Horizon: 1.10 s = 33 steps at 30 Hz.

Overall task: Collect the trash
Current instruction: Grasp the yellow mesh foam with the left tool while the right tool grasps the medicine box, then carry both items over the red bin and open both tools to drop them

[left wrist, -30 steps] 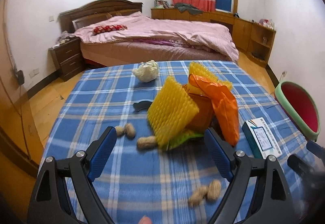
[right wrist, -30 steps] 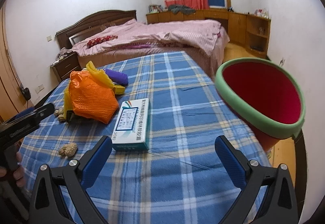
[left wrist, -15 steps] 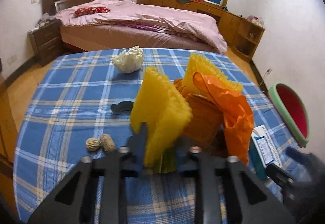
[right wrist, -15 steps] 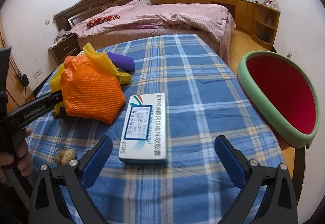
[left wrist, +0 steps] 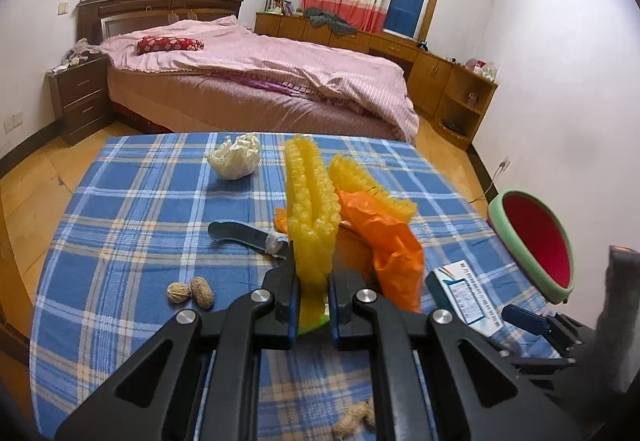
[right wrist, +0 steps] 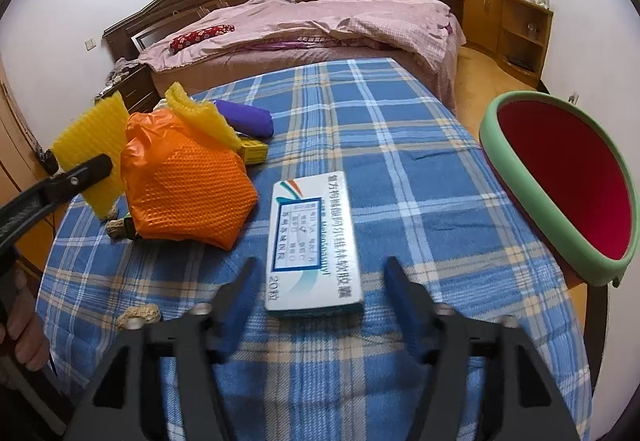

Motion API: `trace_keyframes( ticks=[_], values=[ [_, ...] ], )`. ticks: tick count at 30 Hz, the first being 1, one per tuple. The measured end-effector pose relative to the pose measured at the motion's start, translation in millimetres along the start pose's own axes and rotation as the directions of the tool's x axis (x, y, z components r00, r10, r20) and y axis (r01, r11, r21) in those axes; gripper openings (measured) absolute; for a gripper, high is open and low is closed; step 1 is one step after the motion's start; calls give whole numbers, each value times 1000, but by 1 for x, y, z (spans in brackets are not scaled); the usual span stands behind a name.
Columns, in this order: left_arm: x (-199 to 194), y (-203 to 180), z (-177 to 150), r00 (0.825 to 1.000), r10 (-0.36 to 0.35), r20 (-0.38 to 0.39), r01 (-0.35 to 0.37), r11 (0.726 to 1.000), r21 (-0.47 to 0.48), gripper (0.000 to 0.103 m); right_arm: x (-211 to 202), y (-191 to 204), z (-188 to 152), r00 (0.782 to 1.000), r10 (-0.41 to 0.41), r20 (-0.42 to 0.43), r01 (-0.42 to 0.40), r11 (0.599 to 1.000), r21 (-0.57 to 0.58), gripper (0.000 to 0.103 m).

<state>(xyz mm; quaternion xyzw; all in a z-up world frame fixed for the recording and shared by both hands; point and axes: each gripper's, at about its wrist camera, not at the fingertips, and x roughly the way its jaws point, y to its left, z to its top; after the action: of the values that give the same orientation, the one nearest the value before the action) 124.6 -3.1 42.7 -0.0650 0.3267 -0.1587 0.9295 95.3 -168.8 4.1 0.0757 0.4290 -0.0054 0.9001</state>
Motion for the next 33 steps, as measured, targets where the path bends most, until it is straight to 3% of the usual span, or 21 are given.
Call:
trace_keyframes(
  ticks=[5,8,9,11,21,33],
  values=[
    [-8,0,-1,1000,-8,8,8,1000,-17,10,10,7,0,999,-37,-15,36,999,-36,84],
    [-14,-2,0,1000,-17,15,18,1000,-15,10,13,6,-1,997,-77,-10,76,996,-44,55],
    [-15,-3,1,1000,-22,19,22,1000,-13,10,12,4,-1,997,-70,-14,69,997,-42,53],
    [-20,-7,2,999,-31,27,32,999,-7,10,7,-1,0,999,-37,-14,36,999,-14,53],
    [-27,-48,19,991,-128,26,127,992,21,10,-48,-30,17,992,-31,120,30,999,11,53],
    [3,-126,34,965,-259,-37,262,962,77,10,-90,-112,32,973,-139,186,119,986,114,53]
  ],
)
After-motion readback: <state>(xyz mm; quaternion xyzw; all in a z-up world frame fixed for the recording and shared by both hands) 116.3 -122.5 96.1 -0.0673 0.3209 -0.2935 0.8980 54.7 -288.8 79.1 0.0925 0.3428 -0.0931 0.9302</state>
